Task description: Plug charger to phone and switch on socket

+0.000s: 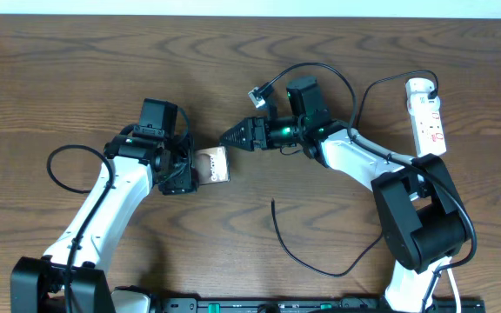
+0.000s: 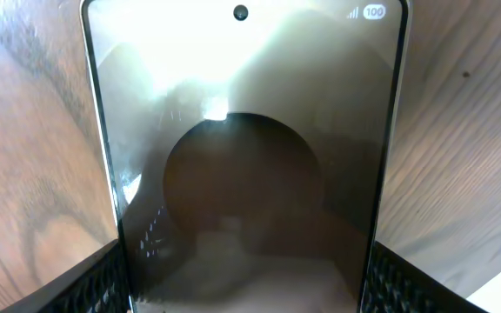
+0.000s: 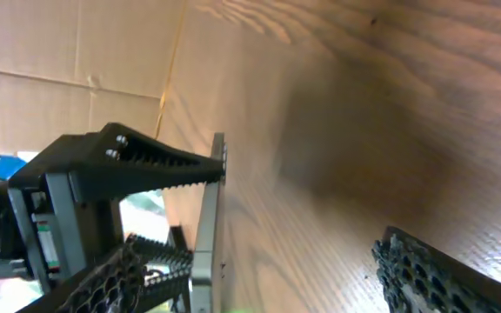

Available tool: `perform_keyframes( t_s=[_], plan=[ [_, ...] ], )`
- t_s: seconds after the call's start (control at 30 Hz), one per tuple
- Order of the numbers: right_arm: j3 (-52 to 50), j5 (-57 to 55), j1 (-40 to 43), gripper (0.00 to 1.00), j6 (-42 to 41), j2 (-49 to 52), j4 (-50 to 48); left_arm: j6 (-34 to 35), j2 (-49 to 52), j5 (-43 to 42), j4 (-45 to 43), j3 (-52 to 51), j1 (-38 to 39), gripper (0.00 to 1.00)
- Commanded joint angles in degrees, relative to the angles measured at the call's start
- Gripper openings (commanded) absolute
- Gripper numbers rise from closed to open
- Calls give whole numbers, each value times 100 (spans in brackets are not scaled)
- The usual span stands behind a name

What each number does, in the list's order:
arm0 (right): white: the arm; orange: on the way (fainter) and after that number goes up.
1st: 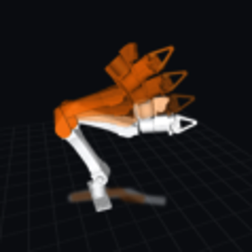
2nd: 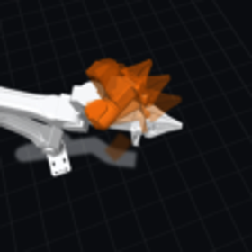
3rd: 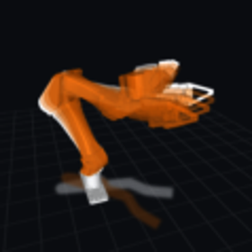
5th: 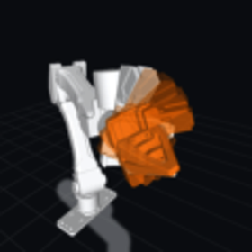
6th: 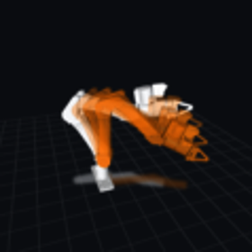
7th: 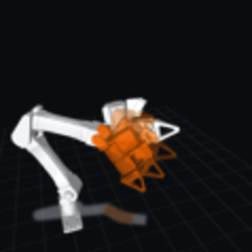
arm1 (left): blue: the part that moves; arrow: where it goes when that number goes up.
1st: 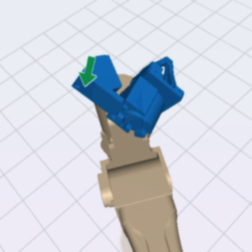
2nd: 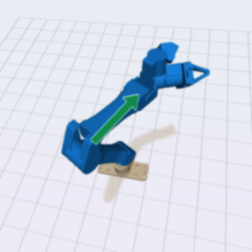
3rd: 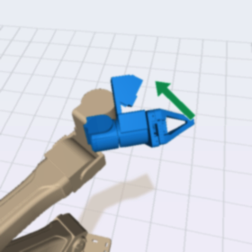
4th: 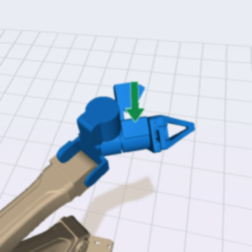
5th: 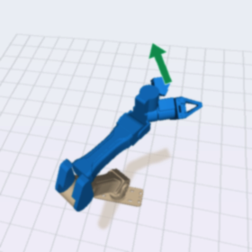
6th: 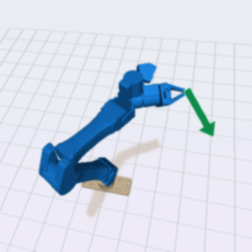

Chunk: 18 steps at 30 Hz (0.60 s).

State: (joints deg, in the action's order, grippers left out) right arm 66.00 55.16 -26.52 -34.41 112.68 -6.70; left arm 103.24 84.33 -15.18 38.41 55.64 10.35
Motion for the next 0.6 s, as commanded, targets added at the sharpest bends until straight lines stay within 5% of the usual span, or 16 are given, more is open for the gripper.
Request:
perform_keyframes(
  t_s=[0.0, 0.57],
  plan=[
    [74, -256, -144, 85, -72, -7, 24, 466, -7, -129, -155, -17, 13, 7],
    [74, -254, -579, 86, -66, -7, 20, 472, 63, -284, -396, -20, 42, 7]
  ],
)
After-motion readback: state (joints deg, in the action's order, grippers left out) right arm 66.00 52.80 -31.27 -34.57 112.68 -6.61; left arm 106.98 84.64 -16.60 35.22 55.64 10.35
